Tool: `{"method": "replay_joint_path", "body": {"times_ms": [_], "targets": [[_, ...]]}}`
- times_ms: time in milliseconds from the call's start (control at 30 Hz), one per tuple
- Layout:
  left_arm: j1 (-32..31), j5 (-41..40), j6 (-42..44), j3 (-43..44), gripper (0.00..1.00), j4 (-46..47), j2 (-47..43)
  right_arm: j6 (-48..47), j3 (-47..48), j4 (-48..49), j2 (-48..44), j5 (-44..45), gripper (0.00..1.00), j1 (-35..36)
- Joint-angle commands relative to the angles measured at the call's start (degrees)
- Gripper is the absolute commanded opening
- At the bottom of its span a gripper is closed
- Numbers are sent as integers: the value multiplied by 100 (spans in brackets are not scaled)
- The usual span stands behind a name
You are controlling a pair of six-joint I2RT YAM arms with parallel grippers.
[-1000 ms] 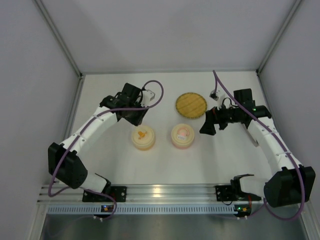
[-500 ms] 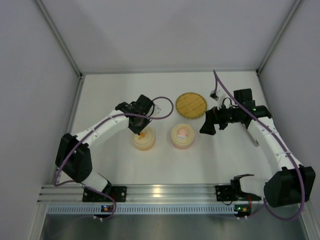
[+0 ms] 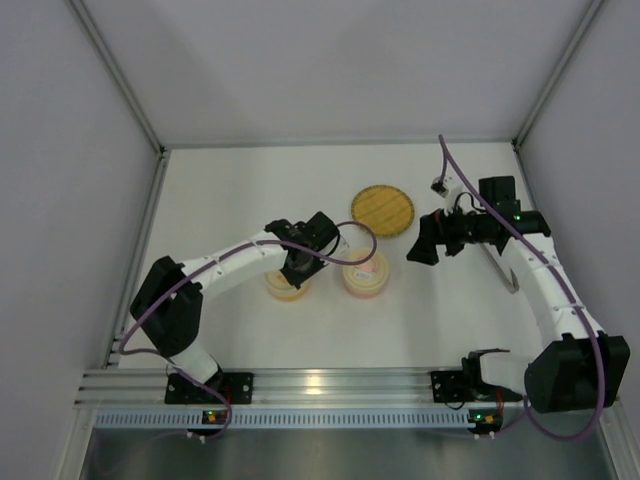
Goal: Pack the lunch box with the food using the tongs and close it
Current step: Close the box lid on the packing box, then reset both arms
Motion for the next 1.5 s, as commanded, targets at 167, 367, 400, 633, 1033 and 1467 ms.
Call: {"method": "replay_joint_path", "body": {"times_ms": [167, 367, 400, 633, 1033, 1467], "targets": [[-19, 230, -161, 47, 0, 233, 323, -260, 284, -90, -112, -186, 99, -236], [-1, 606, -73, 406, 6, 76, -106, -269, 346, -152, -129, -238, 99, -245], [7, 747, 14, 581, 12, -47, -412, -243, 372, -152, -129, -256, 99, -245], [1069, 2345, -47, 1128, 98, -294, -1512, 12, 460, 41, -147, -204, 99, -245], [3873, 3306, -416, 57, 98, 215, -2700, 557, -128, 788, -621, 1509, 99, -332], [5852, 3658, 436, -638, 98, 339, -1971, 303, -1481, 1526, -1298, 2529, 99, -754]]}}
